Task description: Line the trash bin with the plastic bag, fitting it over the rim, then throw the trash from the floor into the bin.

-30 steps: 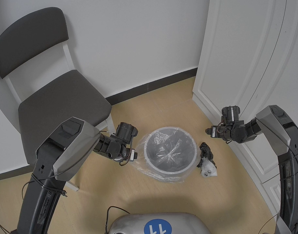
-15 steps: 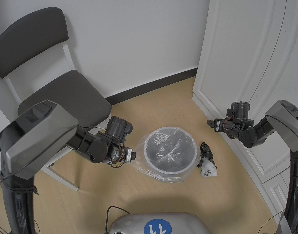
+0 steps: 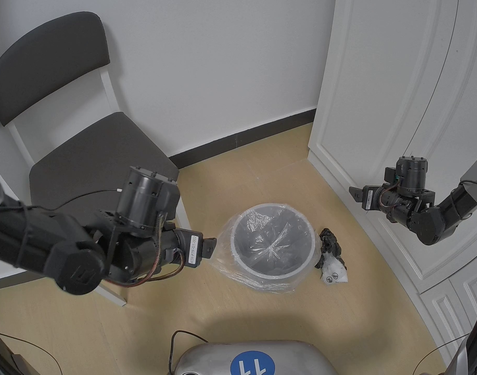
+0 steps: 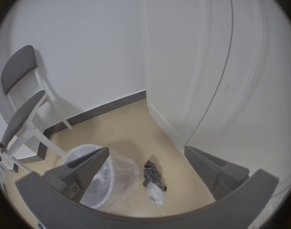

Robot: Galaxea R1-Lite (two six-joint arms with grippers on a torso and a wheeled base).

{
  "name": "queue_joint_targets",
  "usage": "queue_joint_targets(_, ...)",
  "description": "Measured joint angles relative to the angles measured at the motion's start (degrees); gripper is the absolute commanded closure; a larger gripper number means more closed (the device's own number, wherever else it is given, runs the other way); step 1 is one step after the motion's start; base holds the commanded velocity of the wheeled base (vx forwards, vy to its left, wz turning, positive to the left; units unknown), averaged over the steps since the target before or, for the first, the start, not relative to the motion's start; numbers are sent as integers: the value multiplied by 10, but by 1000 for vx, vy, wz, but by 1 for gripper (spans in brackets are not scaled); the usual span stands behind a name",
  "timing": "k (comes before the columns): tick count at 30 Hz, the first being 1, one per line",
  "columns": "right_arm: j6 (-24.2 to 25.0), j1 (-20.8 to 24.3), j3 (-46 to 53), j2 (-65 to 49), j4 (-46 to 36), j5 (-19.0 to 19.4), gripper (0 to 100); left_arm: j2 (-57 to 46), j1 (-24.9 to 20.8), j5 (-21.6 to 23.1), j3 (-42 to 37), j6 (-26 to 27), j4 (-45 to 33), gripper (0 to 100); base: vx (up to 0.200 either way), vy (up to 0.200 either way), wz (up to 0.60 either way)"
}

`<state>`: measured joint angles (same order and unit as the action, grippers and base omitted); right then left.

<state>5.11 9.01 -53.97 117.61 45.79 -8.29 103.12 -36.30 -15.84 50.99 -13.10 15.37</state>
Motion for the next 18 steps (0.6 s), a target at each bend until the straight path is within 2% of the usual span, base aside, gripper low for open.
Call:
queue_joint_targets(9,-9,4,138,-58,151,-27,0,-165,-20,0,-86,-15,0,0,0,0,0)
queue_joint_targets(13,-8,9,212,-120,148,-30,0,-256,-25,0,-121,-14,-11,0,0,0,0)
queue_joint_targets(18,-6,32,302,-243,102,-31,0,-375,-30,-1,-159,-11,-47,0,0,0,0)
